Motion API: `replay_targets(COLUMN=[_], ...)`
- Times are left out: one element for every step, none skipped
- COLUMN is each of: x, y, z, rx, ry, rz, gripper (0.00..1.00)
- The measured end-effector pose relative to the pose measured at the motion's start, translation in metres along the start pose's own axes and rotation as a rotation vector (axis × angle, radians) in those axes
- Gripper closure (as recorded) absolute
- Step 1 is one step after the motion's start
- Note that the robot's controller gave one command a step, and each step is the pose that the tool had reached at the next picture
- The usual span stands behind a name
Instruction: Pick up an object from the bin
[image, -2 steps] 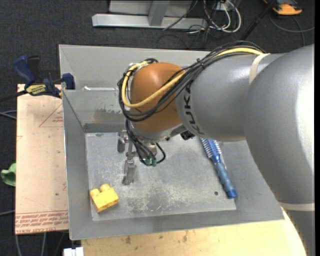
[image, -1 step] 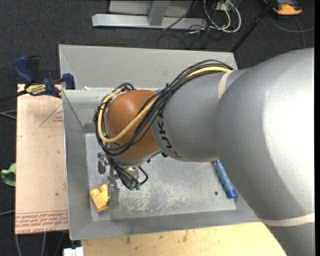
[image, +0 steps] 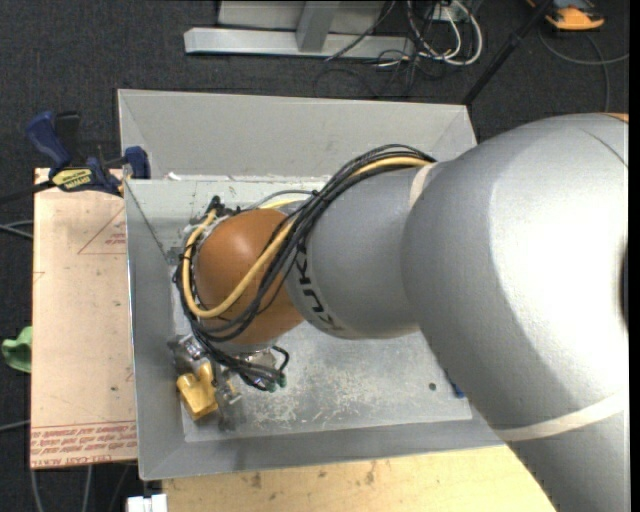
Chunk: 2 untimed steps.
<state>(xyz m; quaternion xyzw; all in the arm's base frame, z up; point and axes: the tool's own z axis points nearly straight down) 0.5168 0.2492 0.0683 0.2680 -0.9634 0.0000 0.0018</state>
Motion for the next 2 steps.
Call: replay_targets(x=[-0.001,-0.006], y=[0.0,-0.05], z=[-0.001,-0.177], rx=[-0.001,0.003], ry=[-0.003,-0.016], rz=[0.003,0.006], gripper=[1.0,1.0])
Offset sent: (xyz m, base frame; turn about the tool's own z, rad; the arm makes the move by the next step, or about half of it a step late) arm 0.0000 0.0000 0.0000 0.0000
